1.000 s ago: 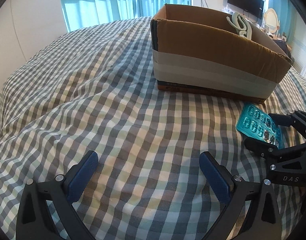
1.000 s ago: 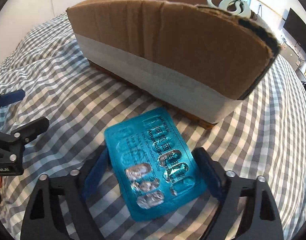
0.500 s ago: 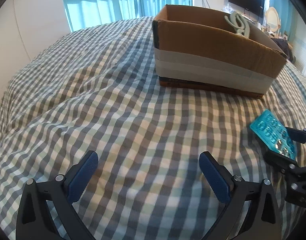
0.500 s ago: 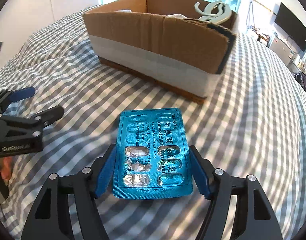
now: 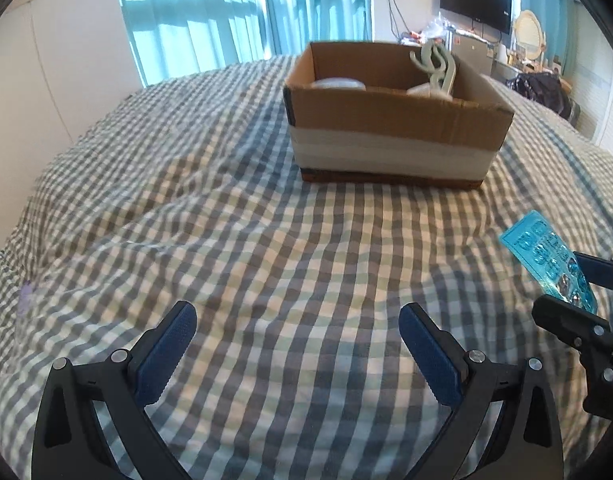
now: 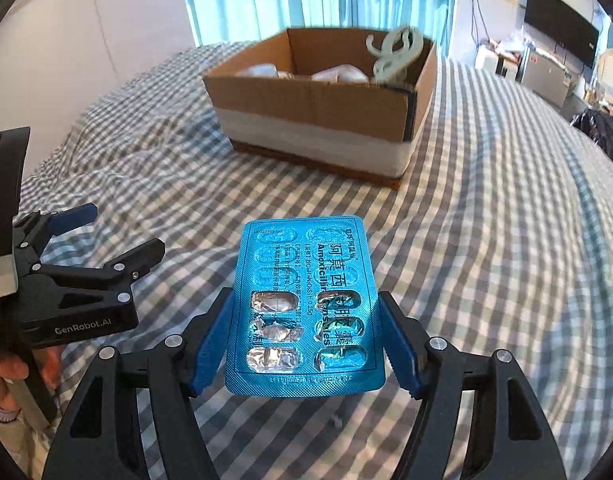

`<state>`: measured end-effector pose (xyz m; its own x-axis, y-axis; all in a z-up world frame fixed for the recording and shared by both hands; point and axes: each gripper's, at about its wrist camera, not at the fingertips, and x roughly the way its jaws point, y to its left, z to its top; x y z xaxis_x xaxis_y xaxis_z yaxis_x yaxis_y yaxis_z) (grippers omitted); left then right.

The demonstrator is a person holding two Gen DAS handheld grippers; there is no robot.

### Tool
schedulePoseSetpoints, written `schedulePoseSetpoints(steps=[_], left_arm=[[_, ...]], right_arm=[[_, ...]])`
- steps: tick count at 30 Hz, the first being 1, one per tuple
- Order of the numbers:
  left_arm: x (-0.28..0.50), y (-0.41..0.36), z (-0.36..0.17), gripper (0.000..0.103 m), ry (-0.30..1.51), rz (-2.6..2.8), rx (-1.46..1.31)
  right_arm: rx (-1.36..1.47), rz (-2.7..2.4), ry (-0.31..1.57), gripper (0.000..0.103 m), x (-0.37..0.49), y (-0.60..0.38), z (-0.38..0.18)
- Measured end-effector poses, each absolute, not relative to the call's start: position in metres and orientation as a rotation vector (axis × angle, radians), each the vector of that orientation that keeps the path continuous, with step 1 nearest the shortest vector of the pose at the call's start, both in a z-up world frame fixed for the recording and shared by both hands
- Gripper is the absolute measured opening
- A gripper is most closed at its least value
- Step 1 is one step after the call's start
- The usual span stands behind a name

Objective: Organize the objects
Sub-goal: 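Lift the blister pack with the right tool and drop it into the box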

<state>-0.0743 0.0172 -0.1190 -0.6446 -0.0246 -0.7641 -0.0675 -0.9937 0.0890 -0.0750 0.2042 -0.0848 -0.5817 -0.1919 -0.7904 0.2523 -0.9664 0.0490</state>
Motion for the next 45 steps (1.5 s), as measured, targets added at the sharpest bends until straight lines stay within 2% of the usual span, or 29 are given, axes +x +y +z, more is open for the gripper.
schedulePoseSetpoints(steps=[12, 22, 27, 33, 45], left_arm=[[-0.074, 0.019, -0.033, 0.103, 0.122, 2.906, -1.073], [-0.132, 0.021, 0.016, 0.103, 0.103, 2.982, -0.920], [-0.174, 0.020, 0.015, 0.103, 0.116, 3.009, -0.901], [-0.232, 0.015, 0.005, 0.103, 0.031, 3.009, -0.926], [-0.305, 0.030, -0.035, 0.103, 0.113, 3.016, -1.003]], right_arm=[[1.040, -2.675, 0.055, 0.069, -0.060, 0.213, 0.003], [0.899, -2.762, 0.090, 0.069, -0.121, 0.216, 0.057], [0.875, -2.785, 0.112, 0.069, -0.171, 0.210, 0.065], [0.859, -2.773, 0.063, 0.069, -0.241, 0.203, 0.062], [0.991, -2.760, 0.003, 0.069, -0.359, 0.185, 0.007]])
